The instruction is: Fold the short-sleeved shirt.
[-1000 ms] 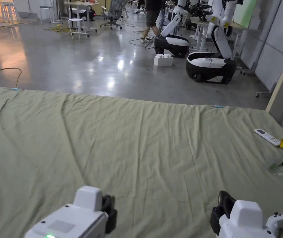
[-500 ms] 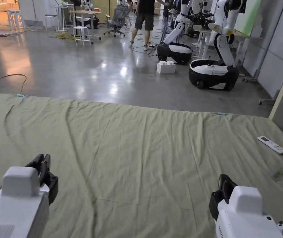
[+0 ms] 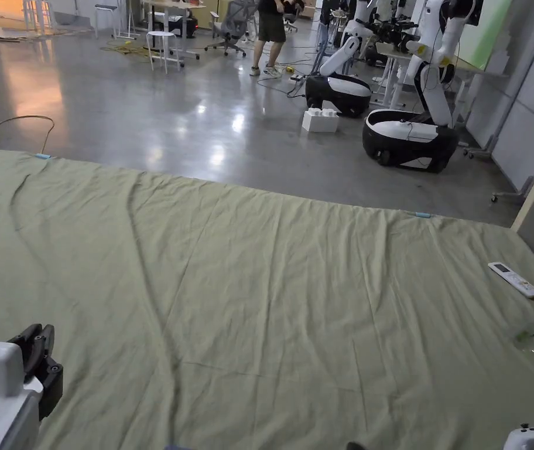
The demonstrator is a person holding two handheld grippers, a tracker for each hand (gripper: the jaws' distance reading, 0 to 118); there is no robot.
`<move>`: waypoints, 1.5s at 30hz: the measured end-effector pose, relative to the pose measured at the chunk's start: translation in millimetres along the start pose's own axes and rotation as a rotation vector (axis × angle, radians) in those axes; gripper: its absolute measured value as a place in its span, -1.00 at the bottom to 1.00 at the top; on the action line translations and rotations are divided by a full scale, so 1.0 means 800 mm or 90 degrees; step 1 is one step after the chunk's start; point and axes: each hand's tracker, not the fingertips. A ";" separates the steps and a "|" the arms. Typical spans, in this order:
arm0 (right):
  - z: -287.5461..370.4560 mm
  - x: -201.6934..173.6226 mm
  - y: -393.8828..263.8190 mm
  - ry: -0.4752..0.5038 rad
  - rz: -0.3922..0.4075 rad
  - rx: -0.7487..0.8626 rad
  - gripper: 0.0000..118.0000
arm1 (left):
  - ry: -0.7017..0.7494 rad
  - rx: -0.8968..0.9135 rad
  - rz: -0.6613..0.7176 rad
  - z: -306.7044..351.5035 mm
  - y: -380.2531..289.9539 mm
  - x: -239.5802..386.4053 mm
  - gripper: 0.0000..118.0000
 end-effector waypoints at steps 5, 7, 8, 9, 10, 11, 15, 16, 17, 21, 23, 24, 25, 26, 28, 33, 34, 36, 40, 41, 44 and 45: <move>-0.042 -0.046 -0.058 0.055 0.017 -0.102 -0.98 | -0.023 -0.043 0.000 0.004 -0.024 -0.001 -0.86; -0.059 -0.056 -0.077 0.044 0.031 -0.116 -0.98 | -0.054 -0.075 0.008 0.005 -0.032 0.000 -0.86; -0.071 -0.057 -0.086 0.026 0.037 -0.145 -0.98 | -0.072 -0.090 0.018 0.005 -0.038 -0.001 -0.86; -0.082 -0.055 -0.095 0.017 0.026 -0.175 -0.98 | -0.092 -0.115 0.029 0.005 -0.044 -0.001 -0.86; -0.089 -0.053 -0.102 0.012 0.013 -0.193 -0.98 | -0.116 -0.139 0.044 0.002 -0.049 -0.003 -0.85; -0.095 -0.050 -0.109 0.006 -0.004 -0.207 -0.98 | -0.151 -0.175 0.068 -0.003 -0.056 -0.005 -0.81; -0.095 -0.046 -0.109 0.010 0.005 -0.182 -0.98 | -0.294 -0.325 0.209 -0.032 -0.092 -0.011 0.37; -0.096 -0.046 -0.108 0.011 0.007 -0.182 -0.98 | -0.319 -0.353 0.230 -0.038 -0.100 -0.010 0.49; -0.091 -0.046 -0.105 0.012 0.007 -0.182 -0.98 | -0.360 -0.386 0.255 -0.047 -0.110 -0.009 0.49; -0.095 -0.042 -0.112 0.014 0.010 -0.176 -0.98 | -0.443 -0.448 0.326 -0.076 -0.143 0.010 0.49; -0.095 -0.043 -0.113 0.013 0.015 -0.173 -0.98 | -0.465 -0.494 0.348 -0.097 -0.162 0.016 0.49; -0.095 -0.043 -0.113 0.013 0.017 -0.172 -0.98 | -0.487 -0.530 0.362 -0.107 -0.172 0.024 0.49; -0.093 -0.043 -0.112 0.013 0.018 -0.171 -0.98 | -0.496 -0.562 0.373 -0.113 -0.180 0.030 0.49; -0.093 -0.043 -0.112 0.014 0.019 -0.171 -0.98 | -0.519 -0.591 0.389 -0.123 -0.192 0.038 0.48; -0.092 -0.043 -0.113 0.016 0.022 -0.169 -0.98 | -0.546 -0.633 0.425 -0.135 -0.212 0.050 0.41; -0.091 -0.042 -0.116 0.018 0.031 -0.163 -0.98 | -0.554 -0.627 0.480 -0.157 -0.237 0.057 -0.27; -0.091 -0.041 -0.117 0.018 0.030 -0.161 -0.98 | -0.546 -0.627 0.470 -0.154 -0.235 0.061 -0.33; -0.091 -0.042 -0.117 0.019 0.033 -0.158 -0.98 | -0.556 -0.604 0.447 -0.148 -0.235 0.058 -0.40; -0.091 -0.048 -0.115 0.018 0.063 -0.149 -0.98 | -0.558 -0.597 0.477 -0.132 -0.232 0.051 -0.50; -0.091 -0.049 -0.113 0.016 0.068 -0.149 -0.98 | -0.561 -0.592 0.476 -0.129 -0.230 0.051 -0.51; -0.091 -0.047 -0.098 0.016 0.061 -0.152 -0.98 | -0.576 -0.581 0.511 -0.122 -0.219 0.047 -0.53; -0.091 -0.043 -0.089 0.019 0.048 -0.144 -0.98 | -0.581 -0.571 0.510 -0.118 -0.212 0.042 -0.53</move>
